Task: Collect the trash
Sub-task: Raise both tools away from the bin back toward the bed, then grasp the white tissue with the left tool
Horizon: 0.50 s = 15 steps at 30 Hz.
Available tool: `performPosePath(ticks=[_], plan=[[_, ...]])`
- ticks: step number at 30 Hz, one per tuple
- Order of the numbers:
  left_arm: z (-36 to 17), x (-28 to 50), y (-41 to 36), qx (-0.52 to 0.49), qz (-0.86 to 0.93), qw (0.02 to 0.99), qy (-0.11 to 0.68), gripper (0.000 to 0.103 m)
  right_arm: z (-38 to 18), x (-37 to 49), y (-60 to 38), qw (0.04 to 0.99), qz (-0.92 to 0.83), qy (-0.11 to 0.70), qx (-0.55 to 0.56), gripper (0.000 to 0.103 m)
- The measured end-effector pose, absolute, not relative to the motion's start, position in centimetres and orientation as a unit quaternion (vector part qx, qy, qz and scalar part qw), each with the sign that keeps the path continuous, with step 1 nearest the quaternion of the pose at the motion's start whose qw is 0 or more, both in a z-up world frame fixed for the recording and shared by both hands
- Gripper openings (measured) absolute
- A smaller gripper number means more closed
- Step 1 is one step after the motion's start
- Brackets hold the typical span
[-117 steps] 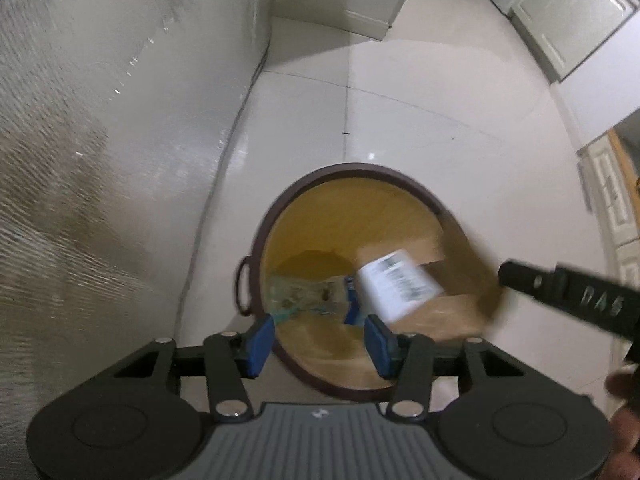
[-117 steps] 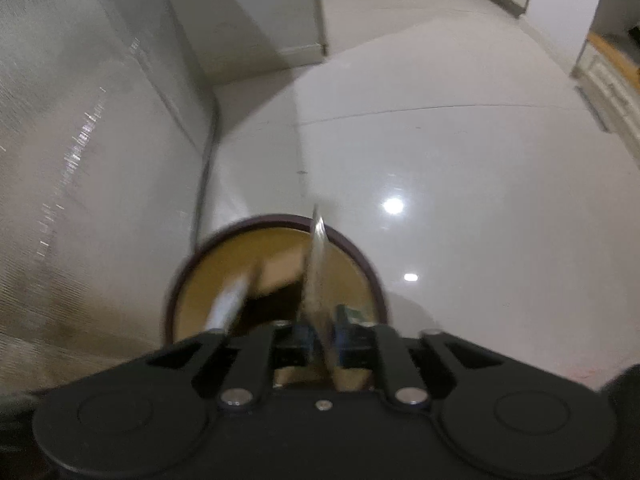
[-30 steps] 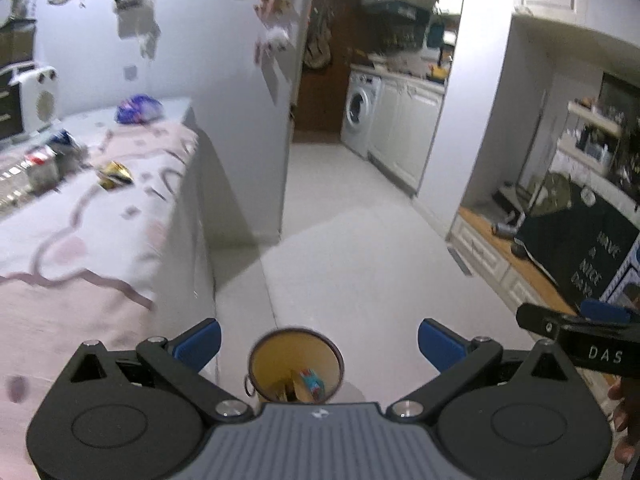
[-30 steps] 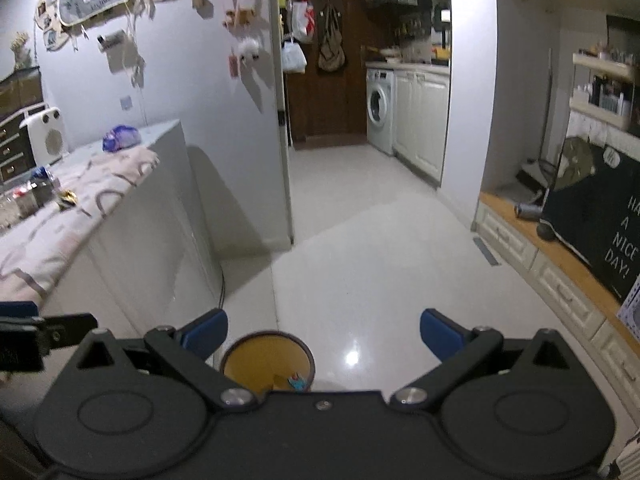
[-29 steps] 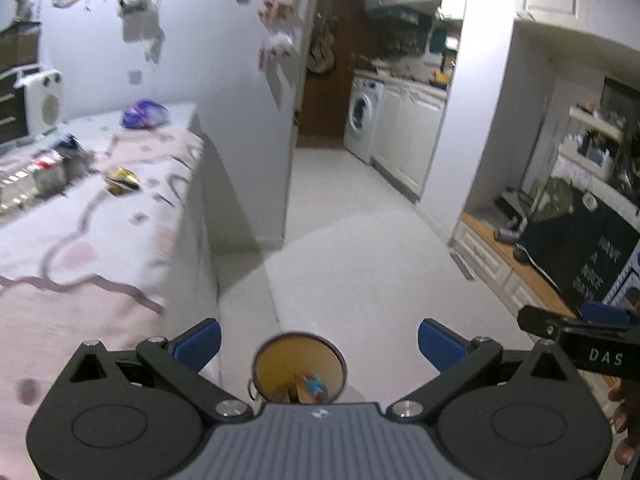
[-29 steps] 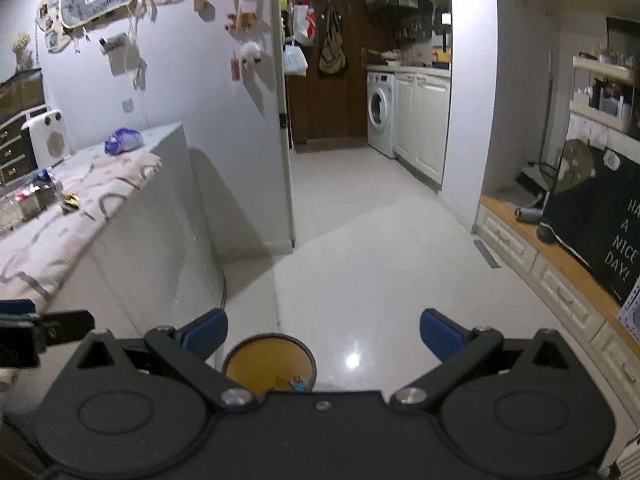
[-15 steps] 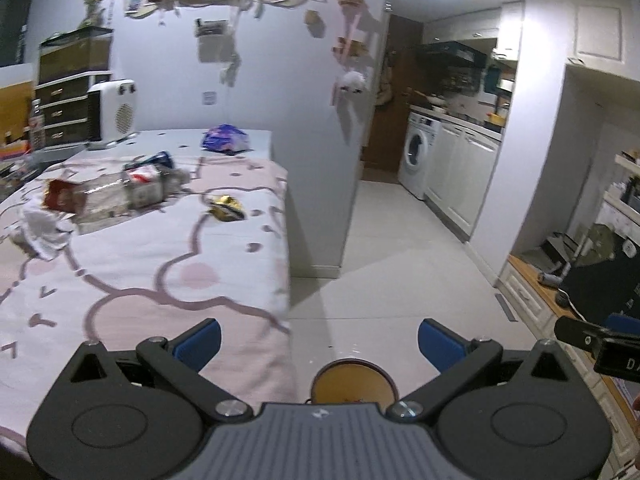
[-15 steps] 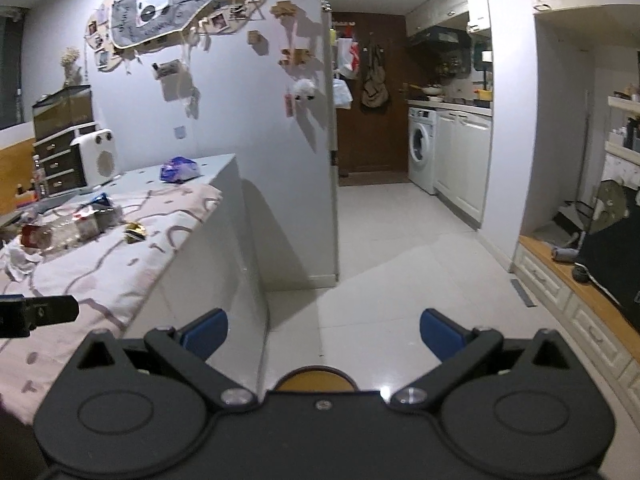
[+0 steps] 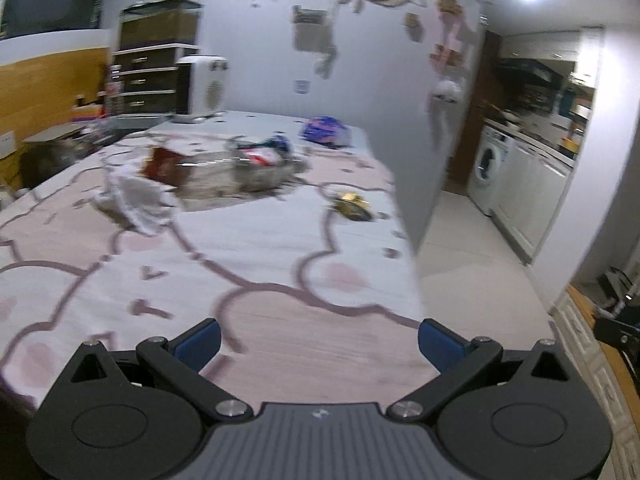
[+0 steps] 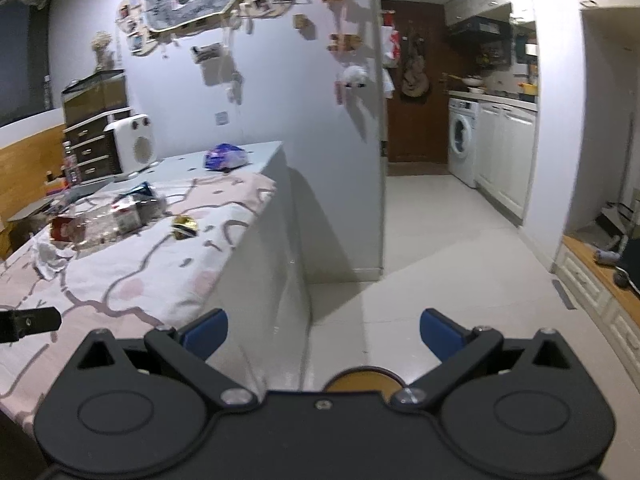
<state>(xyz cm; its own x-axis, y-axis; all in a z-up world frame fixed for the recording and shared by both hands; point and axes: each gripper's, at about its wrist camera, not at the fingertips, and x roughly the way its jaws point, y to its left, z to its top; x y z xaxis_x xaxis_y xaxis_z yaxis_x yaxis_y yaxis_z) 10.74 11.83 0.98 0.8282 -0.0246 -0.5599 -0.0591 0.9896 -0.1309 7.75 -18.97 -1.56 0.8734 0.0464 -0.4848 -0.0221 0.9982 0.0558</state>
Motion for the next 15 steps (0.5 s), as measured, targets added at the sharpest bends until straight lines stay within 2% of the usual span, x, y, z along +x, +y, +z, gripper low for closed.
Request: performPosePath(ticks=[10,15], plan=[[1.7,14.4,19.9,-0.050,0.084,0.953,0.287,0.103,-1.9,12.8,-13.6,0.965,0.068,0.252,0.021,0.103],[2.4,17.8,24.2,-0.031,0.065,0.960,0.269,0.103,-2.4,14.7,-11.8,0.965,0.079,0.249,0.023,0.103]])
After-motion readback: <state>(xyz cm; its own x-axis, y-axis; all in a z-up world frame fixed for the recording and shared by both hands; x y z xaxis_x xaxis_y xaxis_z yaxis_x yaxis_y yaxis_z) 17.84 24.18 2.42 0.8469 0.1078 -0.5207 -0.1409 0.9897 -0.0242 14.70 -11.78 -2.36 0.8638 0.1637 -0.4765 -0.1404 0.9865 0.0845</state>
